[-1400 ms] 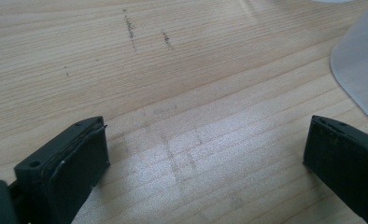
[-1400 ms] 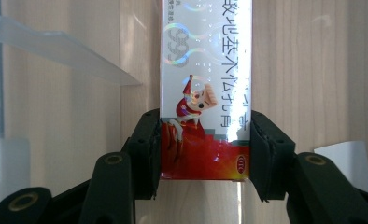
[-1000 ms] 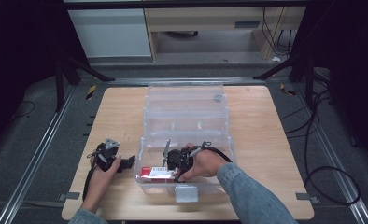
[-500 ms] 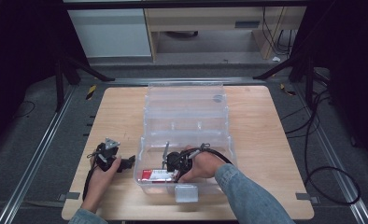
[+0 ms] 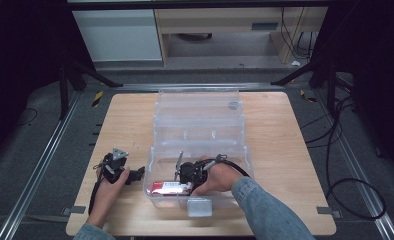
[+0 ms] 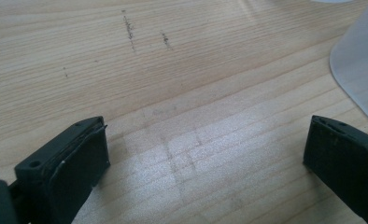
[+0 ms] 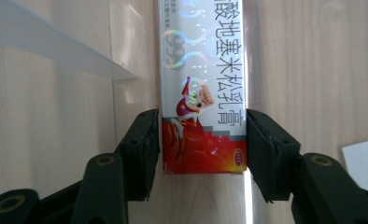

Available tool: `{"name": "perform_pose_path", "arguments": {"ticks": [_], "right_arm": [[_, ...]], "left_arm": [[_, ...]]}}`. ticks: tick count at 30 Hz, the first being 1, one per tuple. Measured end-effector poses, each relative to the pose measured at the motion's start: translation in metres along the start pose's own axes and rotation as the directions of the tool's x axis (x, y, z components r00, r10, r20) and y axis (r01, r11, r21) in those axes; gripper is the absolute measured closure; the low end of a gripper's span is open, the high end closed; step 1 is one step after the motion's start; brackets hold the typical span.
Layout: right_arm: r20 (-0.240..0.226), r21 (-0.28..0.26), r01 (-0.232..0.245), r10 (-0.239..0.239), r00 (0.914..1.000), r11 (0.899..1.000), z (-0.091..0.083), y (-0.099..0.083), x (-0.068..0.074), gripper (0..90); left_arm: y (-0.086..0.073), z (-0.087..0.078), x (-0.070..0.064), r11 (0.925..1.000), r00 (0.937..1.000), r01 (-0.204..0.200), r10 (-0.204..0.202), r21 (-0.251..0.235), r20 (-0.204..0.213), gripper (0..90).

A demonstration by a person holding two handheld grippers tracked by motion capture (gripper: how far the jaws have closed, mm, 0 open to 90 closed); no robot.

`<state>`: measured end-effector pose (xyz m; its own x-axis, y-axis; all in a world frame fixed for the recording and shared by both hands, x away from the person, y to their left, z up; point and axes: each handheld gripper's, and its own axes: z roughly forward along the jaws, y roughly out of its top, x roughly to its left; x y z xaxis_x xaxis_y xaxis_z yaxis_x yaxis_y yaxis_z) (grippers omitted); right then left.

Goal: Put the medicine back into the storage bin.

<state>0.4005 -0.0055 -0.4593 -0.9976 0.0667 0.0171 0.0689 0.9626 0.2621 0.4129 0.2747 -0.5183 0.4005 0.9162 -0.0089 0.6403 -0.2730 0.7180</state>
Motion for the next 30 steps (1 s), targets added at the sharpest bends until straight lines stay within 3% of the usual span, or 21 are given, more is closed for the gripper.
{"name": "perform_pose_path", "arguments": {"ticks": [5, 11, 16, 18, 25, 30], "right_arm": [[0.040, -0.055, -0.011, 0.013, 0.9991, 0.998, -0.014, -0.002, 0.001, 54.6], [0.117, -0.146, -0.027, 0.044, 0.9921, 0.989, -0.039, -0.004, 0.003, 66.6], [0.145, -0.190, -0.028, 0.056, 0.9879, 0.981, -0.056, -0.009, 0.007, 69.3], [0.158, -0.199, -0.035, 0.068, 0.9851, 0.979, -0.063, -0.014, 0.009, 69.4], [0.196, -0.261, -0.057, 0.111, 0.9743, 0.964, -0.089, -0.033, 0.016, 65.5], [0.231, -0.308, -0.094, 0.170, 0.9580, 0.947, -0.114, -0.047, 0.017, 53.0]], "left_arm": [[0.000, 0.000, 0.000, 1.0000, 1.0000, 0.000, 0.000, 0.000, 0.000, 0.0], [0.000, -0.001, 0.000, 1.0000, 1.0000, -0.001, 0.001, -0.003, -0.003, 0.0], [0.001, -0.010, 0.002, 0.9996, 0.9997, -0.011, 0.010, -0.027, -0.024, 4.9], [0.002, -0.018, 0.004, 0.9987, 0.9998, 0.003, -0.004, -0.051, -0.022, 5.1], [0.011, -0.050, -0.001, 0.9940, 0.9997, -0.025, 0.025, -0.106, 0.005, 5.5], [0.018, -0.077, -0.004, 0.9906, 0.9971, -0.055, 0.061, -0.125, 0.045, 5.9]]}}
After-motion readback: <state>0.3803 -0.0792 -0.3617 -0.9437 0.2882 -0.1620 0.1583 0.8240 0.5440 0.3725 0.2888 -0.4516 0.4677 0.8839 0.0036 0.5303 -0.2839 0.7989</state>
